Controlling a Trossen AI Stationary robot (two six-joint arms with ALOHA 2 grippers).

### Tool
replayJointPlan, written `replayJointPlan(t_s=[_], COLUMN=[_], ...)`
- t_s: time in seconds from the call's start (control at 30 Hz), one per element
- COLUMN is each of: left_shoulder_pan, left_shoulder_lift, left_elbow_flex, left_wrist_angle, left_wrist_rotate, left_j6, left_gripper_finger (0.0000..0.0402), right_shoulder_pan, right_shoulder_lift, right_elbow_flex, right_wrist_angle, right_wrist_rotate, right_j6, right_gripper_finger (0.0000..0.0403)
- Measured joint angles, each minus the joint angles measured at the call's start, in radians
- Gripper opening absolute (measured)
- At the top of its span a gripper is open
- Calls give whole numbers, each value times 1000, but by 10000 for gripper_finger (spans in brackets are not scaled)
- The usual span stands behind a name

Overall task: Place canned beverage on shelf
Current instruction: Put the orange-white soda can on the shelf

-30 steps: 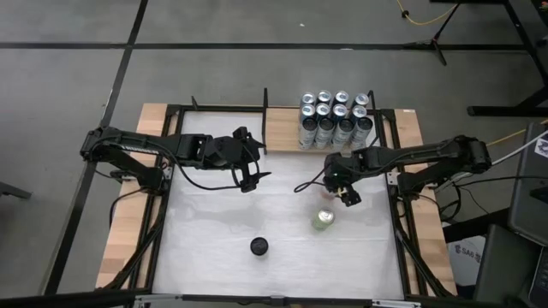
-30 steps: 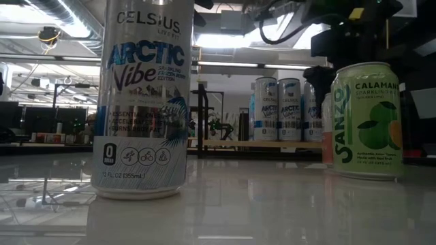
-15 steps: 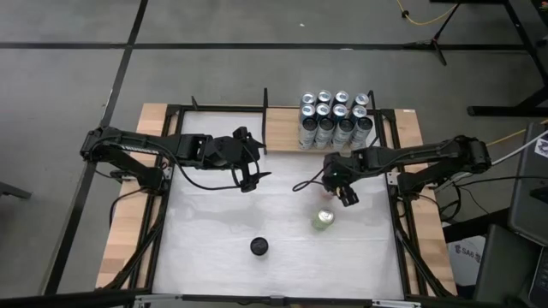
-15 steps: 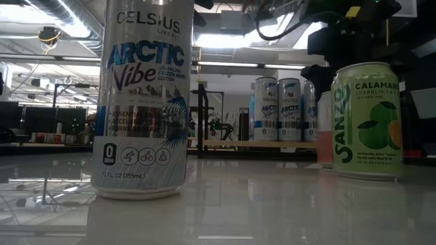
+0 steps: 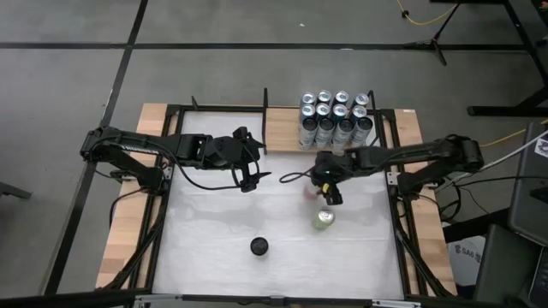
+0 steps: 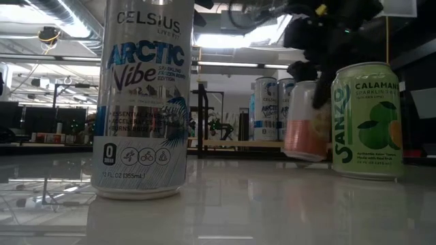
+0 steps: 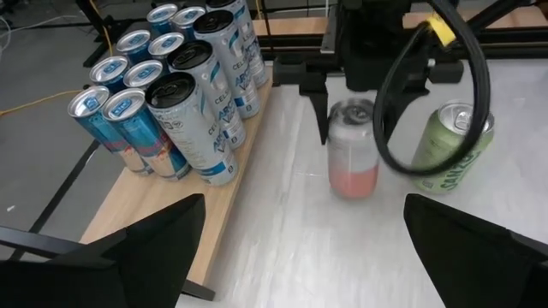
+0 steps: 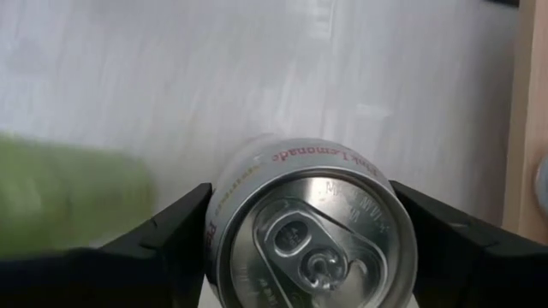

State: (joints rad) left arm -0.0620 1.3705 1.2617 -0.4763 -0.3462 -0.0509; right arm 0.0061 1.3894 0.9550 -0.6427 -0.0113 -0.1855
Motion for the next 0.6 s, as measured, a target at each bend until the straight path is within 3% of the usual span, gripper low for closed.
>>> replayJointPlan(t_s=[0.47, 0.6], left_shoulder_pan=[0, 0], left_shoulder_lift=[0, 0], left_elbow_flex=[0, 0], left_wrist_angle=[-4, -13], left_wrist_rotate=[1, 21], left_j6=[0, -1], left_gripper_finger=[390, 390], right_shoulder_pan=[-2, -2], right_shoulder_lift=[355, 432], right_elbow_flex=[409, 488], right_wrist_angle=[-139, -189], right_wrist_rotate=[1, 44], right_j6=[2, 2], right_gripper_finger=[293, 293])
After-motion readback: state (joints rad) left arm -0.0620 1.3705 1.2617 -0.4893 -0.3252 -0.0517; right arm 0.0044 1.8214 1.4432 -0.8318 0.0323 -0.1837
